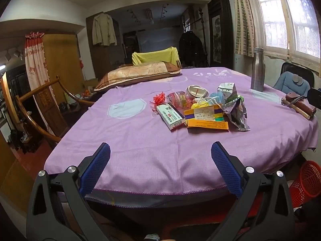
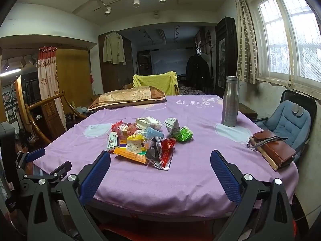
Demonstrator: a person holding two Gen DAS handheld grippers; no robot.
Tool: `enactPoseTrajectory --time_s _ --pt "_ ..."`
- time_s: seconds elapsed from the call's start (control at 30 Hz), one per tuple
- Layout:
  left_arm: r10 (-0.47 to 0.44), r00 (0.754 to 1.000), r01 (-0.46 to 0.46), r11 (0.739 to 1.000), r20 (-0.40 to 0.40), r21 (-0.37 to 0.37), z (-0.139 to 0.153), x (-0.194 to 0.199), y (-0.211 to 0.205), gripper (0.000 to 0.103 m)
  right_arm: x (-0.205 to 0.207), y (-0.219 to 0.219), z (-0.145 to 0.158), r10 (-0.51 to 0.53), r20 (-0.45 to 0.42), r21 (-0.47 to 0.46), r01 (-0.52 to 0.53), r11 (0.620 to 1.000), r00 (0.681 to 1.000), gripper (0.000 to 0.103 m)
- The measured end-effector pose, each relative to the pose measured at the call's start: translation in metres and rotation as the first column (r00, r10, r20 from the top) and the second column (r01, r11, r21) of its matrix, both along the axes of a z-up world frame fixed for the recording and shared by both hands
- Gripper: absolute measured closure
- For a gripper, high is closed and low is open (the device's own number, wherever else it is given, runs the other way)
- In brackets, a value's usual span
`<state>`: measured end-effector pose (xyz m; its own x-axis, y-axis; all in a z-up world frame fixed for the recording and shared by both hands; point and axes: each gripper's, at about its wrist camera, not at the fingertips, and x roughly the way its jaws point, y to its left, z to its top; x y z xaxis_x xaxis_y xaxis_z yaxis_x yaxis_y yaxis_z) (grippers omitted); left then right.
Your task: Collect trash
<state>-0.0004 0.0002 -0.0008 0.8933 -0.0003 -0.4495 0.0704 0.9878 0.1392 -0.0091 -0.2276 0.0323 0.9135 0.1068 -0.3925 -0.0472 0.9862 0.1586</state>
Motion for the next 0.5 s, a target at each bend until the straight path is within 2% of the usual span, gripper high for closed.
enactPoseTrajectory --time_s 0.5 --pt "0.002 1.0 -0.002 1.0 -0.009 -0.006 -0.0043 0.0018 -0.0002 0.006 -0.0004 0.0016 -0.0017 0.0 -0.003 0.002 0.0 1.0 1.0 0.006"
